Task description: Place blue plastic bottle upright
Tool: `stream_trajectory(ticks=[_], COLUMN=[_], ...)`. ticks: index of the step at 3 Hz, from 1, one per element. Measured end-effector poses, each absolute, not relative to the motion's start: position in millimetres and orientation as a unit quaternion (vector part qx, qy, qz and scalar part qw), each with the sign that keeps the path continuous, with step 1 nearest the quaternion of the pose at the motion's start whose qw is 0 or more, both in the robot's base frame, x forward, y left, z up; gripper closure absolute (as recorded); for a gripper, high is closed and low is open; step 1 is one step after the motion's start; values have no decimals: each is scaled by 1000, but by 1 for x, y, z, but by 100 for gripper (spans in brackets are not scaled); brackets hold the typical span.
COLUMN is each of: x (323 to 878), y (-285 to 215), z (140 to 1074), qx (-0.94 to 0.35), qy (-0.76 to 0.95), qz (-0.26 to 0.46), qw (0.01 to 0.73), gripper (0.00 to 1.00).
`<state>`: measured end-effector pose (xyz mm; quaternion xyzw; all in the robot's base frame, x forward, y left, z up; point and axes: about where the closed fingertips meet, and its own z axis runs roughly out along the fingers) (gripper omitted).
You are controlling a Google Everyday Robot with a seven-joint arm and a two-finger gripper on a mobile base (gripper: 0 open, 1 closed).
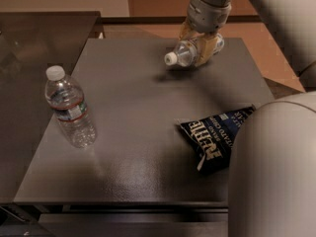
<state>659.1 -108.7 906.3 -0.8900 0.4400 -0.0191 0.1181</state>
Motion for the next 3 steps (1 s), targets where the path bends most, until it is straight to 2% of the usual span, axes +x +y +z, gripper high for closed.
stream_trajectory(ticks=[3], x=[657], y=[-78], z=[959], qx=[-722], qy=[596], qz=[181], qw=[301], gripper=[100])
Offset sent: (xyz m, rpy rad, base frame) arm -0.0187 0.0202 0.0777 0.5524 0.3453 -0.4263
